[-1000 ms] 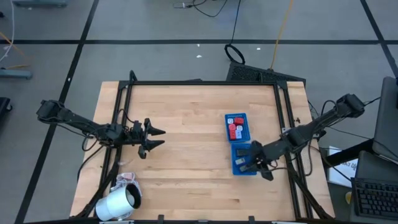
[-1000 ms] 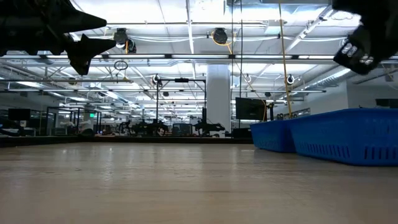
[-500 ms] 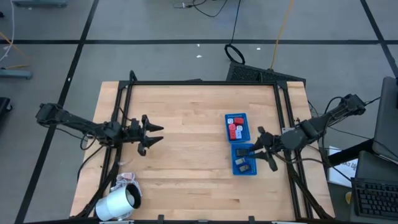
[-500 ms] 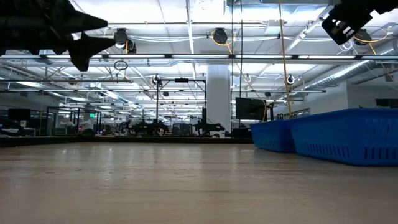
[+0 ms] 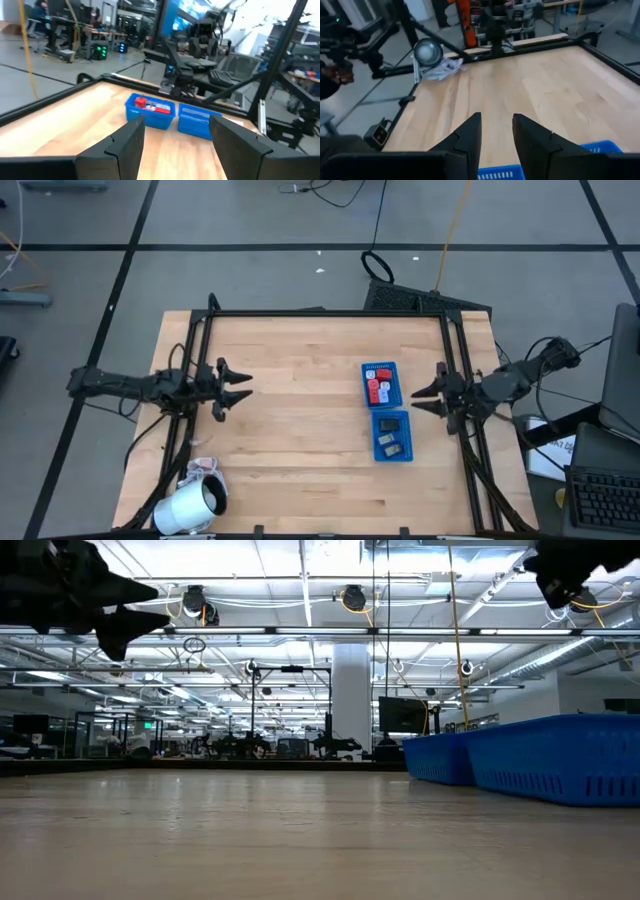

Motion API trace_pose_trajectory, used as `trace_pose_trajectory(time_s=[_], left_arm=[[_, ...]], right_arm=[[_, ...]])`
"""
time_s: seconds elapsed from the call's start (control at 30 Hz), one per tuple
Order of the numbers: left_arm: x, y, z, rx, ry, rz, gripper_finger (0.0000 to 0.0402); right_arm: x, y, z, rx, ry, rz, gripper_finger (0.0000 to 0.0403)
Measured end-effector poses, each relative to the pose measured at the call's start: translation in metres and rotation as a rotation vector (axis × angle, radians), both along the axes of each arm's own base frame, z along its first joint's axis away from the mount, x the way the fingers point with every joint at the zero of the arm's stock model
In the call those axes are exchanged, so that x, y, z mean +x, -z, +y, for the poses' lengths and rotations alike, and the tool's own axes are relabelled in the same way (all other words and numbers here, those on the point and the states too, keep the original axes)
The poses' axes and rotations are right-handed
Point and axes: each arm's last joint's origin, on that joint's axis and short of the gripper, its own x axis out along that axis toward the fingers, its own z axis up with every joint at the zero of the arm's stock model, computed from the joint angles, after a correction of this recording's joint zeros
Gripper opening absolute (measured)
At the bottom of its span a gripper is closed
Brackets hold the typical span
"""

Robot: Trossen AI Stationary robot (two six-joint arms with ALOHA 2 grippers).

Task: Pick & Place Office items
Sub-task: Return to Home Position

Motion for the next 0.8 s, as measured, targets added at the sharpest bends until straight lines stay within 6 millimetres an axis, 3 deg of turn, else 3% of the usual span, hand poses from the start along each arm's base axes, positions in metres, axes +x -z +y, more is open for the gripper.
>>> trace_pose_trajectory(time_s=[0.3, 0.47, 0.8], left_arm=[[-0.018, 0.006, 0.005, 0.002, -0.062, 0.025, 0.0225], [-0.018, 0.011, 0.007, -0.015, -0.140, 0.077, 0.0225], [-0.018, 0.011, 0.008, 0.007, -0.172, 0.079, 0.0225]], right_arm=[[-0.020, 0.029, -0.012, 0.038, 0.017, -0.187, 0.0102], [-0.027, 0.042, -0.016, 0.047, 0.016, -0.253, 0.0102], [-0.021, 0.051, -0.012, -0.075, 0.006, -0.347, 0.0102]])
